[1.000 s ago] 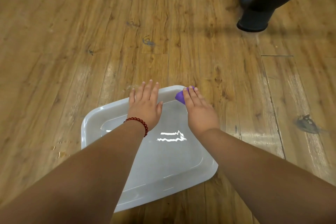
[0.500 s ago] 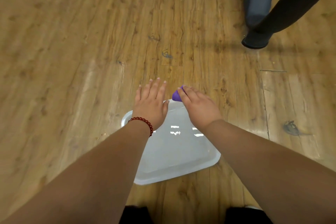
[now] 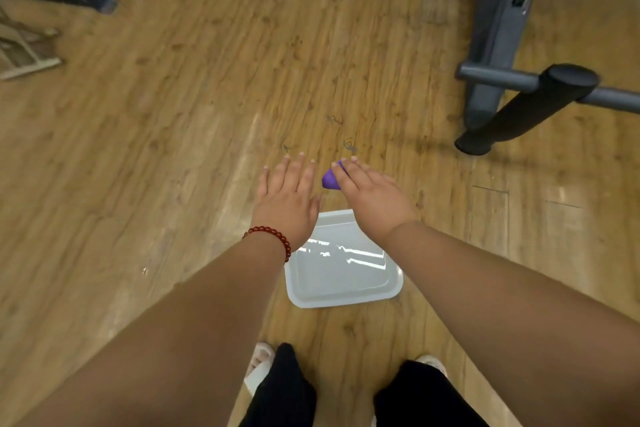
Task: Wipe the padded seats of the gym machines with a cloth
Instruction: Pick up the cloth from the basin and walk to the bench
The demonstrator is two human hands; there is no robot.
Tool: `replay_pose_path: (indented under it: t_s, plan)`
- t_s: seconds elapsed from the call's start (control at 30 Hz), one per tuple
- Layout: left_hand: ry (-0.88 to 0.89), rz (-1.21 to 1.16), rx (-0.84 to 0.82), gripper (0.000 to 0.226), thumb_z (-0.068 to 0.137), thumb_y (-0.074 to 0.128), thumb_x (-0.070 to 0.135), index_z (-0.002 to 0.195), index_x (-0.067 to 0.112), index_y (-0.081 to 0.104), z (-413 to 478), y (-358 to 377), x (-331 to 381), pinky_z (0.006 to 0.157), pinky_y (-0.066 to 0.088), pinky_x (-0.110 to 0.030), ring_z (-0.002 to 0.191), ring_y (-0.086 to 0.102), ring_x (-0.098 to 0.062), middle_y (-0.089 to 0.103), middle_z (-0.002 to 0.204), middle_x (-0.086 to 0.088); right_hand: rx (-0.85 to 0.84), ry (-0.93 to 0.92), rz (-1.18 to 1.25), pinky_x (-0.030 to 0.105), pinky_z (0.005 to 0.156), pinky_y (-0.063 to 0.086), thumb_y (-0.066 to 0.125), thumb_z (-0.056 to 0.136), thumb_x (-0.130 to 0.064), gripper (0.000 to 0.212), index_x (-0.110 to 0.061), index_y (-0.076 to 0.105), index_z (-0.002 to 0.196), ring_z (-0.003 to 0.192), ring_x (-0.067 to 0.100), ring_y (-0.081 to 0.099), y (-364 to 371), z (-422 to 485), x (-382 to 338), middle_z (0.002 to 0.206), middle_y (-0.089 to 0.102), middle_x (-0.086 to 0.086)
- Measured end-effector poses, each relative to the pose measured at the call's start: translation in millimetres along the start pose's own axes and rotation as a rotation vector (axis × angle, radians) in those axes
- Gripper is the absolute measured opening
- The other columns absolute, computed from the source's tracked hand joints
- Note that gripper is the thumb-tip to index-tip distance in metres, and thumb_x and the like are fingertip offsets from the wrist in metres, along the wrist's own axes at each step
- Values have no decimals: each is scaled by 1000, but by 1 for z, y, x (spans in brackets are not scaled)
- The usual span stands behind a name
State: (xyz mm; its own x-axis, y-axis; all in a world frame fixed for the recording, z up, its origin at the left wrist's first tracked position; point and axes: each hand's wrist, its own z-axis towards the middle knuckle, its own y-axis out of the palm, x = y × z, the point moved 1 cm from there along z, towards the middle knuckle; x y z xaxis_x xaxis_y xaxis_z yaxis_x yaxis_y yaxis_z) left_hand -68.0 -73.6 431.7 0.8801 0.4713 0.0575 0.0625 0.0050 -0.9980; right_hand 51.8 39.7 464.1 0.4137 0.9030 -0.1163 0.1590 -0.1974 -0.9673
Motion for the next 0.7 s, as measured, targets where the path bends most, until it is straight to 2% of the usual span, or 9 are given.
replay_pose_path:
  t_s: [0.17,0.37,0.53,0.63,0.7]
  plan:
    - [-72,-63,79,64,90,27,40,140,6,47,-22,-94,-13,109,31,-54,133,45,-33,48,144,-12,16,4,-7,32,115,17,30,97,-2,67,-14,-1,155,150,16,2,-82,-22,-32,163,3,1]
    - [-73,-21,131,60,90,30,39,137,7,51,-47,-180,-33,104,37,-55,130,48,-34,51,141,-13,78,-45,11,30,115,17,32,97,-2,68,-14,-2,155,150,16,3,-153,-41,-71,163,2,2]
    - [-118,83,123,60,88,31,40,133,9,56,-81,-220,-49,102,41,-53,126,52,-32,54,138,-11,113,-134,53,38,115,26,35,93,4,67,-10,11,154,149,22,13,-188,-51,-102,162,14,7]
    - [-217,88,98,62,89,28,41,135,10,55,-103,-234,-52,105,38,-52,128,50,-31,52,141,-10,143,-206,52,40,113,31,38,89,6,67,-8,21,152,147,25,22,-197,-56,-115,159,24,9]
    - [-292,99,118,58,90,34,40,134,10,55,-120,-240,-52,105,38,-52,128,50,-30,53,140,-10,140,-265,41,40,115,29,36,89,5,67,-7,20,153,147,25,21,-202,-58,-122,159,22,9]
